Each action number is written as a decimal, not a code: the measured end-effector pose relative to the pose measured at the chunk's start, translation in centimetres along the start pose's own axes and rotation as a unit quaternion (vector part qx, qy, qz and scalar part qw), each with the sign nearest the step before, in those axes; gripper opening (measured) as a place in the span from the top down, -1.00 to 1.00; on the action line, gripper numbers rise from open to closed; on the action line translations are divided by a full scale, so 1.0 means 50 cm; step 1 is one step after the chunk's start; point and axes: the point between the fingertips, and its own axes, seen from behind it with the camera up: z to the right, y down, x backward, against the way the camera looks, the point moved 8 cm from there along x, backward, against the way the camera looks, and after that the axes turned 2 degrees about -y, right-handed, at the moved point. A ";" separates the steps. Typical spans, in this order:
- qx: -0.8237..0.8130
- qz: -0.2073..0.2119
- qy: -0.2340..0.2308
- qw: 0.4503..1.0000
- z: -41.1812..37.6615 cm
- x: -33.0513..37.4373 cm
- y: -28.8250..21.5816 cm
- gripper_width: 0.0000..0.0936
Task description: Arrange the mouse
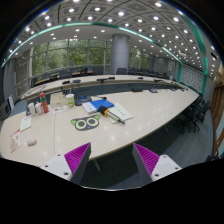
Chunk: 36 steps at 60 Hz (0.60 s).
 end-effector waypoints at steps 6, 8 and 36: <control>0.007 -0.007 -0.017 1.000 -0.025 -0.009 0.022 -0.84; 0.012 -0.009 -0.024 1.000 -0.056 -0.026 0.049 -0.83; 0.110 -0.035 -0.221 0.968 -0.629 -0.200 0.262 -0.82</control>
